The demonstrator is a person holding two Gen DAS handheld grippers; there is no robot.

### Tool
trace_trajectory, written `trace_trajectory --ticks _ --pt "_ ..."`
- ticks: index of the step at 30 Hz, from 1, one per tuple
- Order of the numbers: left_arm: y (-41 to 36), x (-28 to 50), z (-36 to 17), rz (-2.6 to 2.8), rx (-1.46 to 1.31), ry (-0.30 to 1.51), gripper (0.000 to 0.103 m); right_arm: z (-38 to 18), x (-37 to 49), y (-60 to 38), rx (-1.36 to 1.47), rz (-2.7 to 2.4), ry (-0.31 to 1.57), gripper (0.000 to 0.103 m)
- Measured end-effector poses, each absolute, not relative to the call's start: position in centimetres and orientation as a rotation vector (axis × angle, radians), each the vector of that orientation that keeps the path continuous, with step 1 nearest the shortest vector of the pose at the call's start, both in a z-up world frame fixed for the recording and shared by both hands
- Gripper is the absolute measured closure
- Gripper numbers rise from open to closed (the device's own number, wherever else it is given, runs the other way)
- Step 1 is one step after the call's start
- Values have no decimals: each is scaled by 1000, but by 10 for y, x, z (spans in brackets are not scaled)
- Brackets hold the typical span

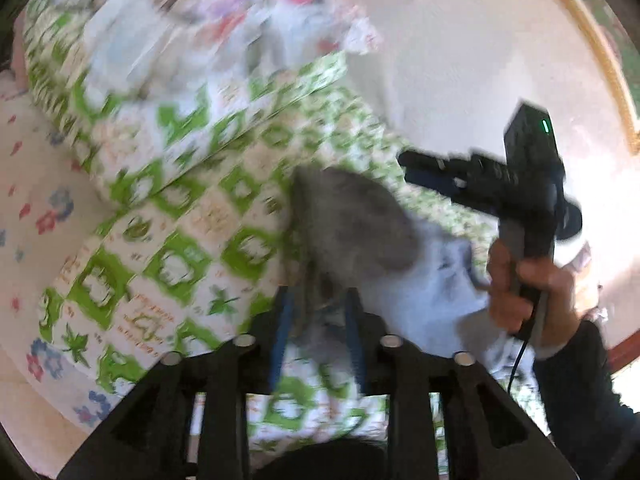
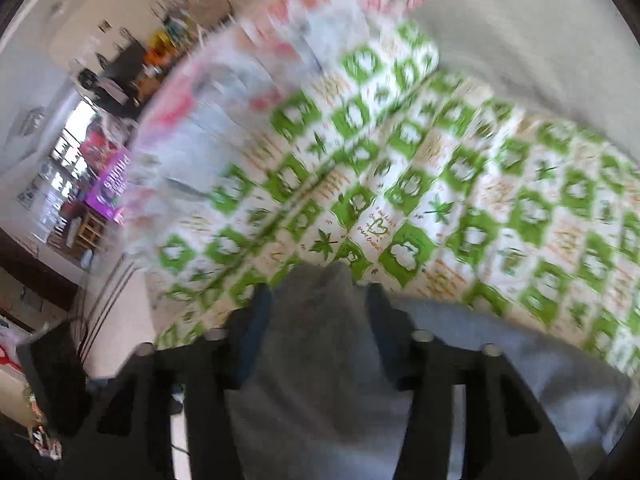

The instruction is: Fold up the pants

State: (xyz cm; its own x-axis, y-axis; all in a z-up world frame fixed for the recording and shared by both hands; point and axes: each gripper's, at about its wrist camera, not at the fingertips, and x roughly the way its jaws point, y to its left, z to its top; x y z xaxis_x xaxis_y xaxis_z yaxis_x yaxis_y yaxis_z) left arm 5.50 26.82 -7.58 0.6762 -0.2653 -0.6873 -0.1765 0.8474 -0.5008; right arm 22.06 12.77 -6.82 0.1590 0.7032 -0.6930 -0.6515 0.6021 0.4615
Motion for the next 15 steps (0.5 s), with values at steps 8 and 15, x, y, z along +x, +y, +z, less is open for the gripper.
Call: trace_trajectory --ticks 8,15 --pt "199 98 -79 -247 -484 872 62 -73 196 3 84 708 1000 49" --pt "99 107 -92 -469 -288 935 62 -101 238 -81 163 520 1084 49"
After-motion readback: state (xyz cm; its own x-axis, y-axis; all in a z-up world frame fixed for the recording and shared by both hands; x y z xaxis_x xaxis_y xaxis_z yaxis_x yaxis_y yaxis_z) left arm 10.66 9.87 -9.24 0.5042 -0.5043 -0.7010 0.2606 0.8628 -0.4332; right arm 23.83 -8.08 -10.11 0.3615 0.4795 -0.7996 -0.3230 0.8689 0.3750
